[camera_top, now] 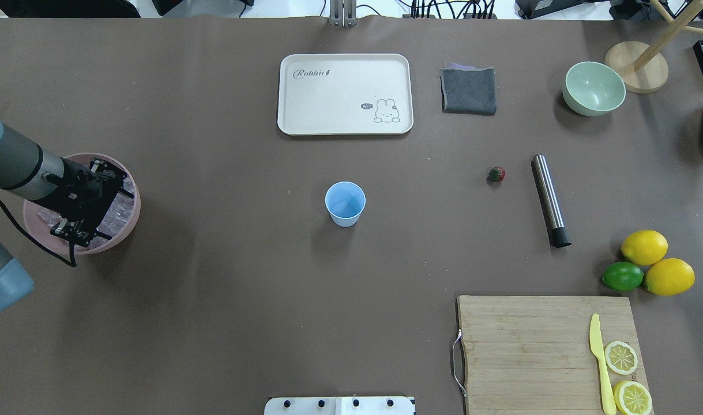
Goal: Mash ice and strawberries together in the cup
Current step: 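Close the left gripper on an ice cube in the pink bowl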
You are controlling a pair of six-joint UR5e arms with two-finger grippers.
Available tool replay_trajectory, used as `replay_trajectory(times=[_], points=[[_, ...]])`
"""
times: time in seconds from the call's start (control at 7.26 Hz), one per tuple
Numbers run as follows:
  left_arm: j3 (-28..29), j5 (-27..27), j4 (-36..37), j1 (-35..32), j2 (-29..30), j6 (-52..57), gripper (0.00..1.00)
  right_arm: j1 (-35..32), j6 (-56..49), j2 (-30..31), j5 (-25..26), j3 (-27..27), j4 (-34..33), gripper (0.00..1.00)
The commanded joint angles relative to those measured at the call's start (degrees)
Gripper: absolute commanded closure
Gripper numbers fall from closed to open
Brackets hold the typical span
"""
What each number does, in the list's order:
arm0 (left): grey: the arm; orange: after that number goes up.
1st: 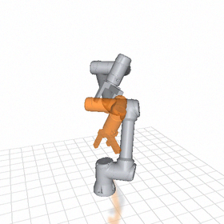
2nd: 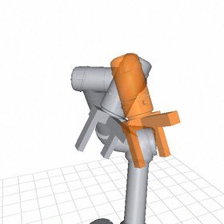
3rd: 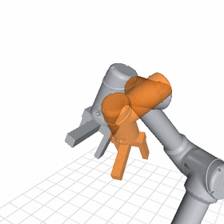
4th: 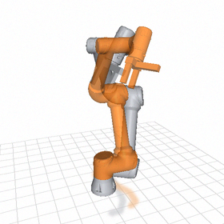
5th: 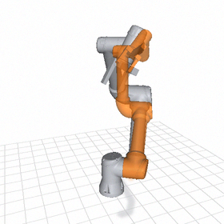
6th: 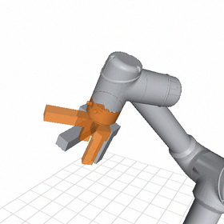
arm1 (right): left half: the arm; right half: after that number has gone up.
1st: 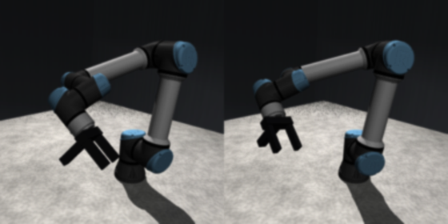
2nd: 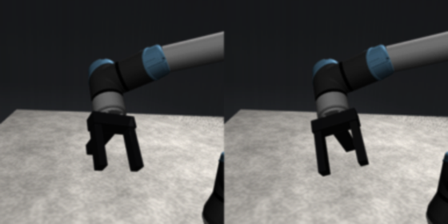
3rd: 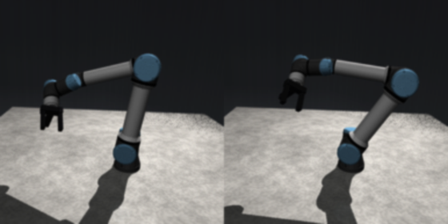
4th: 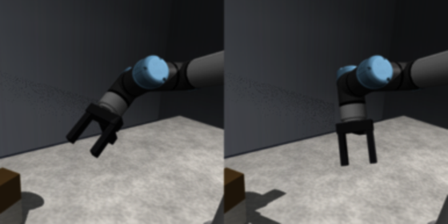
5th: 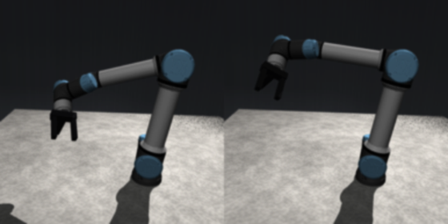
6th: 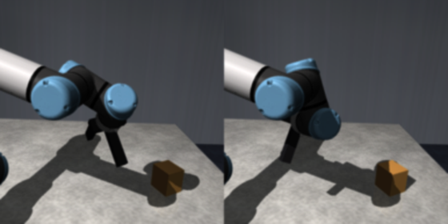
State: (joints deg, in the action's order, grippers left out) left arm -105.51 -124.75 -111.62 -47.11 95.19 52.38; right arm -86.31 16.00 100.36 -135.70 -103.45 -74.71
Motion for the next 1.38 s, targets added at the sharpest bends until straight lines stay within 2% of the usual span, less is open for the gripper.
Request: replay_trajectory(times=[0.0,0.41,0.83,1.1,1.24], points=[[0.0,-0.1,0.0,0.1,-0.2,0.0,0.12,0.0,0.1,0.2,-0.1,-0.1,0.0,0.00],[-0.1,-0.1,1.7,-0.2,-0.4,0.1,0.40,0.0,0.1,0.3,-0.1,-0.1,0.0,0.00],[-0.6,-0.4,3.3,-0.7,-0.4,0.4,0.60,0.0,0.1,0.5,0.0,-0.2,0.0,0.00],[-1.4,-0.9,3.9,-1.6,-0.2,0.7,0.61,-0.1,0.0,1.1,0.1,-0.4,0.0,0.00],[-2.4,-3.9,8.5,-2.7,0.3,0.7,0.61,0.0,0.1,1.2,0.0,-0.6,0.0,0.00]])
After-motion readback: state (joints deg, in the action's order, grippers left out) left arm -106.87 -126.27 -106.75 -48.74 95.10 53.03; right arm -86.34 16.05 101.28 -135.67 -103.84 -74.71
